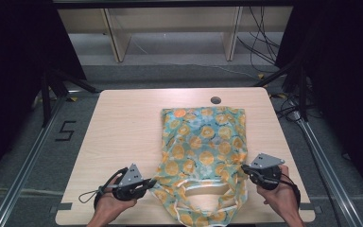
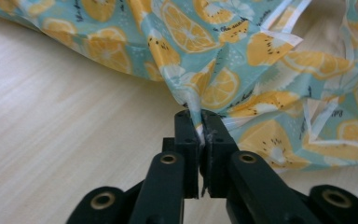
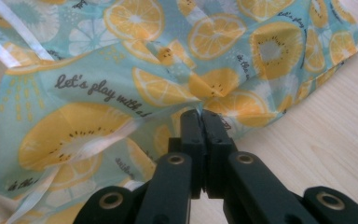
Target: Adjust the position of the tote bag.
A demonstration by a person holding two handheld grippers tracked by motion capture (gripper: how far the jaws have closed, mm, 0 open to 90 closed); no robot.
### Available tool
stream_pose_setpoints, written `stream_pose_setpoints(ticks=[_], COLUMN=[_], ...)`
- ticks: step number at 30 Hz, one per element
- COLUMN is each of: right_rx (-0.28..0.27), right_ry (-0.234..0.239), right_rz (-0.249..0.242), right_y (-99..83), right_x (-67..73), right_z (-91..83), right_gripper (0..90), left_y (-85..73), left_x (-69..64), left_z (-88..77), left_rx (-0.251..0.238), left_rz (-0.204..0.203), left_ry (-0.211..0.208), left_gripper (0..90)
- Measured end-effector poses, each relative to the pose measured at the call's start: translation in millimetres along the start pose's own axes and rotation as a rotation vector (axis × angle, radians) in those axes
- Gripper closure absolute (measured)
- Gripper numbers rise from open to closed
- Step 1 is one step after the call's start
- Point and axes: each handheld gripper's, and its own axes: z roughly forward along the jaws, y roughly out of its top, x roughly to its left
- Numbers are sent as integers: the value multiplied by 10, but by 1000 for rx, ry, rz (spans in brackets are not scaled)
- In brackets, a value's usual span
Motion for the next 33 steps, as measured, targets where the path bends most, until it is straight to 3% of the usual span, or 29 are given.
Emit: stream_pose_setpoints(ticks=[1,8,13,14,17,21,23,26,29,31,33], right_rx=[2,-9,-10,-21,-13,-9,-16,-16,-16,-16,-21], right_ry=[15,11,20,21,24,35,45,48,34,34,36], right_rz=[8,18,17,-6,12,16,-8,-1,24,21,11], right_y=[5,9,16,22,30,39,43,43,42,45,50], right_x=[5,-9,-15,-25,-8,3,-10,-8,5,1,-12], right_z=[-8,-31,-18,-5,-1,5,16,21,14,14,18], right_gripper=[900,900,899,899,899,899,899,899,899,899,899], left_y=[15,105,231,250,306,336,358,397,418,424,434], left_x=[-2,-20,-106,-121,-223,-311,-346,-385,-417,-402,-381], left_z=[-19,-106,-175,-174,-109,52,118,222,351,434,499], left_rx=[-28,-50,-61,-72,-68,-39,-30,-11,8,36,63], left_rz=[-10,-25,23,35,56,93,110,163,204,242,278], left_ry=[5,12,-8,-21,-91,-103,-91,-114,-109,-108,-107], left_gripper=[842,611,478,476,477,453,443,444,447,493,659])
